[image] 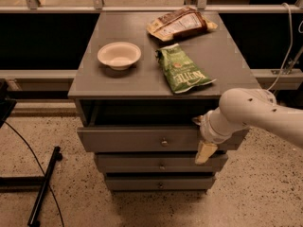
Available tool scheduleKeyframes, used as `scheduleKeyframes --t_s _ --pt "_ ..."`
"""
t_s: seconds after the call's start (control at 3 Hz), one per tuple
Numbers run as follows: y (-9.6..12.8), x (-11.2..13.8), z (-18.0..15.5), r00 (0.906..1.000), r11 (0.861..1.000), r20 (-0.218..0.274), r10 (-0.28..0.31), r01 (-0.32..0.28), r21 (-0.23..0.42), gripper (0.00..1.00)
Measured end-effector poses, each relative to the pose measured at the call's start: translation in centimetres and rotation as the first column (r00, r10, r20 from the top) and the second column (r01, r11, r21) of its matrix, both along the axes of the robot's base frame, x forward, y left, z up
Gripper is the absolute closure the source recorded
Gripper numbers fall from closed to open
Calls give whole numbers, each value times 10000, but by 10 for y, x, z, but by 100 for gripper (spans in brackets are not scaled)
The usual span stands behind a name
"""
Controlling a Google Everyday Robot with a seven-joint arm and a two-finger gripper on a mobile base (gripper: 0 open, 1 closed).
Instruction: Open top drawer
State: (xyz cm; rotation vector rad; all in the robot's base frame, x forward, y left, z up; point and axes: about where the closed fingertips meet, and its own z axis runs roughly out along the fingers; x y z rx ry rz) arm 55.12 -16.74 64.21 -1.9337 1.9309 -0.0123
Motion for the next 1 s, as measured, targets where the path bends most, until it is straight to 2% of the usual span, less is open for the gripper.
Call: scheduleKeyframes --t_s 0.33,1.0 --pt "-1 -4 -9 9997 10000 -252 -21 20 -47 33" --pt "9 -35 0 9982 9993 -515 323 -311 227 36"
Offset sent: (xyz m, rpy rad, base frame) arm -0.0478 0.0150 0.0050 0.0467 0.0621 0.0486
